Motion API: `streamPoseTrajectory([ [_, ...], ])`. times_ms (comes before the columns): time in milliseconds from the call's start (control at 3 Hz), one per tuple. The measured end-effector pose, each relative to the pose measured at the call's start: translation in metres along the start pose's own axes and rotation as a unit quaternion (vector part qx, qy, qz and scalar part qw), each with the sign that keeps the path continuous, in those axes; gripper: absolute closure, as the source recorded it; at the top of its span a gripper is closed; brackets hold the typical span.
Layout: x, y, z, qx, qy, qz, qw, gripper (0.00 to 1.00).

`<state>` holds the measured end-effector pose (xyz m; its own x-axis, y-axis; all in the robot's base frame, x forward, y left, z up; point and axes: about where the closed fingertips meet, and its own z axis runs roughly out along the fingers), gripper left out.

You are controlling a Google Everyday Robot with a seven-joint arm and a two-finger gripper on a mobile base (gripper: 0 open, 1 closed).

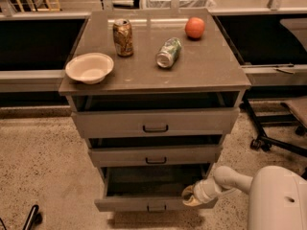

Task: Open bottom drawer

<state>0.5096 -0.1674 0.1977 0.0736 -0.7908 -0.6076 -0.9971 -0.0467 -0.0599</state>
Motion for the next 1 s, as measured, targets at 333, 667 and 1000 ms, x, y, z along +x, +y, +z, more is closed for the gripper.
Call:
streamPoseTrajectory([
  [333, 0.0, 0.0, 0.0, 0.0, 0.0, 0.0, 1.0, 0.54],
  [667, 0.0, 0.0, 0.0, 0.0, 0.0, 0.0, 1.0, 0.3],
  [1000, 0.0, 0.0001, 0.0001, 0.0, 0.0, 0.0, 1.0, 0.07],
])
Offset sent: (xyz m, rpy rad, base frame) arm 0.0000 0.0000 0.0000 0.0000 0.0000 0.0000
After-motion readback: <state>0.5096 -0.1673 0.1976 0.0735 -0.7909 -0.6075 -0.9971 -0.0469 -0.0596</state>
